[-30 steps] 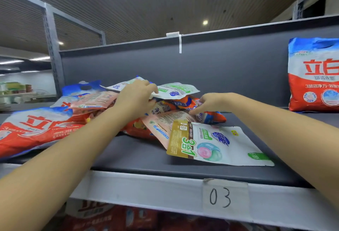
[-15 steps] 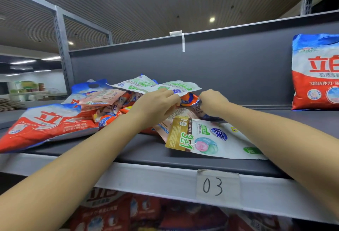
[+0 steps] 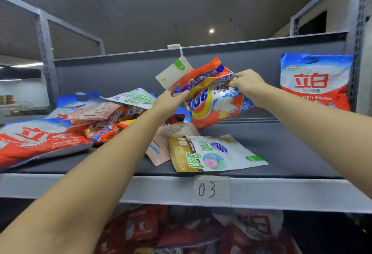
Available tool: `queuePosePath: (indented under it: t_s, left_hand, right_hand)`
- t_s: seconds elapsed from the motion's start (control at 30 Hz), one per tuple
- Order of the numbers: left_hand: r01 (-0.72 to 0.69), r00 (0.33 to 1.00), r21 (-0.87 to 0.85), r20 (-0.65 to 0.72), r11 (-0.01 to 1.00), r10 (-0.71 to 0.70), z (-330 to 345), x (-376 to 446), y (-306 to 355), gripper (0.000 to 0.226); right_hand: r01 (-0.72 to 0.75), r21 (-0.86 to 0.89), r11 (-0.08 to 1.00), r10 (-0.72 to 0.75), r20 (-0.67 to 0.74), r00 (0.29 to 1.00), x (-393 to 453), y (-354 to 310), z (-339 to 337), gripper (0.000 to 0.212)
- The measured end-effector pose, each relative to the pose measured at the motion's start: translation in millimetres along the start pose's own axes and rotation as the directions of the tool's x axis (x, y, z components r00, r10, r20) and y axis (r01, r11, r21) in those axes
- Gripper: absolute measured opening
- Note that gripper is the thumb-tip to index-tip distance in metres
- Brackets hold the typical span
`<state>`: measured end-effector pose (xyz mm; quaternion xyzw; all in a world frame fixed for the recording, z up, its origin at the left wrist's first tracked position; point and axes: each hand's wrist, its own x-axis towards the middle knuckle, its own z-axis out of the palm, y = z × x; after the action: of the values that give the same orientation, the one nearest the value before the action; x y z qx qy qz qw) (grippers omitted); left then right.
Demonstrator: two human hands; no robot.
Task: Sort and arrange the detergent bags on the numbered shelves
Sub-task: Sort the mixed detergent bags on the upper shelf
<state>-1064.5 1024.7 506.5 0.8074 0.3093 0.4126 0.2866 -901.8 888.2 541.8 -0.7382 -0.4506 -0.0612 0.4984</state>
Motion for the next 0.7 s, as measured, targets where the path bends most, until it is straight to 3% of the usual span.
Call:
queuePosePath:
  t_s: [0.1, 0.2, 0.27, 0.33, 0.47, 0.6, 0.7]
  left_hand:
    - [0.119, 0.990, -0.203, 0.098, 0.972, -0.101, 0.9, 5.4, 5.2, 0.083]
    - [0.139, 0.974, -0.381, 0.220, 0.914, -0.057, 9.3, -1.6, 18.2, 0.063]
    - [0.178, 0.956, -0.565, 0.292, 0.806, -0.007, 16.0, -3.0, 29.6, 0.056]
    - [0.144, 0.968, -0.617, 0.251, 0.774, 0.020, 20.2, -3.3, 41.9, 0.048]
    - [0.051, 0.979, -0.565, 0.192, 0.824, 0.071, 28.6, 1.7, 60.9, 0.033]
    - [-0.001, 0.972, -0.505, 0.202, 0.863, 0.119, 48.1, 12.1, 76.7, 0.025]
    - [-0.014, 0.973, -0.501, 0.192, 0.865, 0.126, 68.5, 31.3, 80.7, 0.024]
  right_hand:
    - [-0.062, 0.282, 0.957, 0.079, -0.049, 0.996, -12.8, 2.3, -20.8, 0.011]
    - [-0.118, 0.494, 0.861, 0.155, -0.033, 0.987, -26.0, 3.8, -35.2, 0.010]
    - [-0.115, 0.560, 0.821, 0.154, -0.023, 0.988, -33.4, 2.5, -41.0, 0.012]
    - [-0.095, 0.557, 0.825, 0.147, -0.048, 0.988, -38.6, 1.0, -46.8, 0.015]
    - [-0.066, 0.479, 0.875, 0.133, -0.107, 0.985, -42.5, 1.6, -60.9, 0.013]
    - [-0.138, 0.381, 0.914, 0.197, -0.121, 0.973, -27.2, 22.8, -70.1, 0.023]
    - [-0.168, 0.405, 0.899, 0.232, -0.114, 0.966, -6.2, 43.6, -68.8, 0.018]
